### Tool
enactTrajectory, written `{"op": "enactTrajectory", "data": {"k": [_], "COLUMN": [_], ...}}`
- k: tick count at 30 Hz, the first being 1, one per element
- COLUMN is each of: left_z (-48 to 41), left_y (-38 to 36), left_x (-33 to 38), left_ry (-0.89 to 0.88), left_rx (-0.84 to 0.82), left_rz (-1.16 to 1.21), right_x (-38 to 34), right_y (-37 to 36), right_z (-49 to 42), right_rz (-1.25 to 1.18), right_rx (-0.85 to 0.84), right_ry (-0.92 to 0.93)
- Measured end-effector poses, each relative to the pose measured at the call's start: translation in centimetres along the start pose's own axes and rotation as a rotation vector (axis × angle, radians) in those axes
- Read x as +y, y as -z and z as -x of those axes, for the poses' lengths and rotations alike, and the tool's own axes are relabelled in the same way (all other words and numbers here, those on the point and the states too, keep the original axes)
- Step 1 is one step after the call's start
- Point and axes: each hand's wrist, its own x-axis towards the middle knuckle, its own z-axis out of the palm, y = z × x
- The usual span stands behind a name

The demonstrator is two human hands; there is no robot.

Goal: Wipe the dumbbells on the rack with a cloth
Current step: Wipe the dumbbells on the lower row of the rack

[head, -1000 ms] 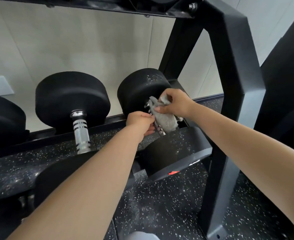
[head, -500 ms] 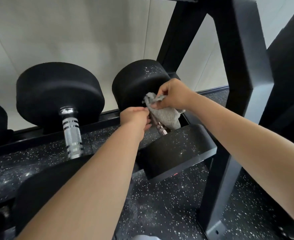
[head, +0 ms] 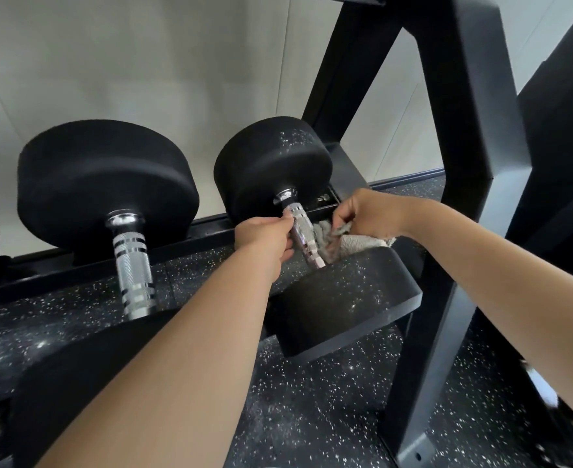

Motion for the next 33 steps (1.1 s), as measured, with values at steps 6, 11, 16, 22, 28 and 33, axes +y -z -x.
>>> {"op": "enactTrajectory", "data": {"k": [6, 11, 16, 22, 28, 33], "left_z": [0.2, 0.1, 0.1, -0.3, -0.6, -0.7], "left_y": [-1.4, -1.4, -1.4, -1.6, -1.7, -1.7], "left_x": [-1.3, -2.0, -2.0, -2.3, -2.5, -2.5], "left_ry": [0.051, 0.037, 0.062, 0.063, 0.06, 0.059], "left_rx": [-0.069, -0.18, -0.199, -0.18, -0.182, -0.201], "left_rz": [-0.118, -0.183, -0.146, -0.095, -0.071, -0.047], "right_x": [-1.3, -3.0, -7.7, -5.3, -3.5, -6.8], "right_y": [6.2, 7.9, 3.6, 3.5, 4.4, 3.2], "right_z": [1.8, -4.6, -7.9, -9.2, -9.0, -9.2], "right_rz": [-0.479, -0.623, -0.047, -0.282, -0.655, -0.043], "right_rx": [0.324, 0.761, 0.703, 0.683, 0.602, 0.787], "right_ry": [0.233, 0.323, 0.315, 0.521, 0.39, 0.611]}}
